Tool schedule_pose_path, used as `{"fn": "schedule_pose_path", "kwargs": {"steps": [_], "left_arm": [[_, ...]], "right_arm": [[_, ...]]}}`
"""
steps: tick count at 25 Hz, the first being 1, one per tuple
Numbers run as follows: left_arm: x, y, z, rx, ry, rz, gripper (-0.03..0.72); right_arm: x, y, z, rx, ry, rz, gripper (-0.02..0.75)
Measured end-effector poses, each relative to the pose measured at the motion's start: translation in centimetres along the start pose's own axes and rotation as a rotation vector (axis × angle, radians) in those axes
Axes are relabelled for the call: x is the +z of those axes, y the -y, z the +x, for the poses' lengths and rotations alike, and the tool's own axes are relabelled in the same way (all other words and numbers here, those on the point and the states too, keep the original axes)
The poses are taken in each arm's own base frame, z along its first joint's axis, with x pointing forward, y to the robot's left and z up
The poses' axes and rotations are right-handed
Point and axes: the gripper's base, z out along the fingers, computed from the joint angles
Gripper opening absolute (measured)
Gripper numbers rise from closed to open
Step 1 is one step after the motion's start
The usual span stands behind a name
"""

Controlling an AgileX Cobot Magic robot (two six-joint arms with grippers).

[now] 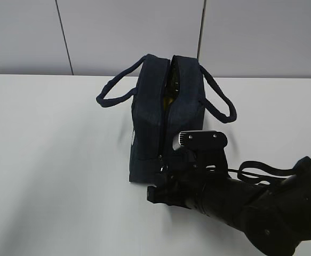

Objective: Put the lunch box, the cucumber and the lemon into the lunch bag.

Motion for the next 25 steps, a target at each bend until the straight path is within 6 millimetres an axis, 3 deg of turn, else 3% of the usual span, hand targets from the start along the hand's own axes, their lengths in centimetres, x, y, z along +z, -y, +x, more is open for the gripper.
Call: {"fn": "schedule_pose_path", "kwargs": {"steps": [25], "left_arm": [[-0.01, -0.32, 0.01, 0.012, -0.001, -0.036, 0.275]], "right_arm": [[-0.72, 0.65, 0.07, -0.118, 0.098, 0.015, 0.243]]}}
